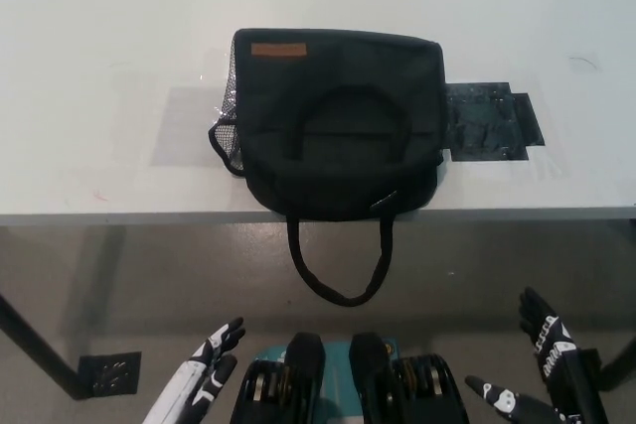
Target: A soft travel bag is kept infront of the robot in the middle of the desk and the robot uses both its hands to press it to reduce its size
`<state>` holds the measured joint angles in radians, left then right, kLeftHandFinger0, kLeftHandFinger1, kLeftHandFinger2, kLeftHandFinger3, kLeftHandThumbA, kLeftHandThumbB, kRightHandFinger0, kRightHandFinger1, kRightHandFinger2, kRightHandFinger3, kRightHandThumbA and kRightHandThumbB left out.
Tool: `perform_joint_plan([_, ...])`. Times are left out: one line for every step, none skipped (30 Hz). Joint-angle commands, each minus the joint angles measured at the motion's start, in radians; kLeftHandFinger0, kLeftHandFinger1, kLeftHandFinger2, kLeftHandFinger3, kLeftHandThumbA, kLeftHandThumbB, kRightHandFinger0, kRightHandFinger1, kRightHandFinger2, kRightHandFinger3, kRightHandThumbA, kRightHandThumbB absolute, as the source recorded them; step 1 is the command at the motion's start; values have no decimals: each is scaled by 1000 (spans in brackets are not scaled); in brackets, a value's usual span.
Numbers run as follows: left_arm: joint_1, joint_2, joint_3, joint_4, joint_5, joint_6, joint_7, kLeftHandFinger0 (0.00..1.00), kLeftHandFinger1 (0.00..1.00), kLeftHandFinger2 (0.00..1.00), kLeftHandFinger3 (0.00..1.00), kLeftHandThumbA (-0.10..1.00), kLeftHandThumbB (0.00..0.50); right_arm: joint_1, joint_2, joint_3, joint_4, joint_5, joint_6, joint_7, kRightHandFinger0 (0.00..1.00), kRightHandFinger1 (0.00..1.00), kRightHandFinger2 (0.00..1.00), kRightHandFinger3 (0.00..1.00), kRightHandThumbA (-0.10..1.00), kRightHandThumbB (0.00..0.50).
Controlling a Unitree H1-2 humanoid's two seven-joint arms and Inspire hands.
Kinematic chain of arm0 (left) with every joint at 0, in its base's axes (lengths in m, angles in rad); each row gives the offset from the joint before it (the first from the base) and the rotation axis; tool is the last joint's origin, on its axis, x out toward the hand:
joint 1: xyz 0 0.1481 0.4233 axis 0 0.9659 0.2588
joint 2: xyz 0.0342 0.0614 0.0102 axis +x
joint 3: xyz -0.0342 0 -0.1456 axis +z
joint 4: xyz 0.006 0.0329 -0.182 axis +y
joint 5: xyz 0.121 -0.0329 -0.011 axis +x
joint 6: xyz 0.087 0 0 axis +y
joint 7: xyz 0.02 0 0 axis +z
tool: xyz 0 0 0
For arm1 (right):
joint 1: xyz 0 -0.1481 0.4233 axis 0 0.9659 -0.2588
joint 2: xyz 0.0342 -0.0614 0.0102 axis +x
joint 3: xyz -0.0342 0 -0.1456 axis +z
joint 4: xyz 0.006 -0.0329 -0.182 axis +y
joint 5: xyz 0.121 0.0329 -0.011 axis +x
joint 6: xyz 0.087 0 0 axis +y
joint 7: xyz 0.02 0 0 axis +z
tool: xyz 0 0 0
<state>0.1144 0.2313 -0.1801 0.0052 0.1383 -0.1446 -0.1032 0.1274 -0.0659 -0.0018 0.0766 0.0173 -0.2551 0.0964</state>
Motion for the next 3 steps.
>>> perform_joint_plan([5, 3, 6, -30, 18, -28, -3, 1000, 1000, 1000, 1000, 1000, 248, -12, -6, 5, -24, -11, -35, -3, 1000, 1000, 1000, 1000, 1000, 85])
perform_joint_plan([7, 3, 6, -30, 19, -29, -3, 1000, 1000, 1000, 1000, 1000, 246, -11, -8, 6, -23, -9, -39, 0, 1000, 1000, 1000, 1000, 1000, 78])
perform_joint_plan([10, 2, 6, -30, 19, -30, -3, 1000, 1000, 1000, 1000, 1000, 244, -10, -9, 7, -23, -9, -40, 2, 1000, 1000, 1000, 1000, 1000, 76])
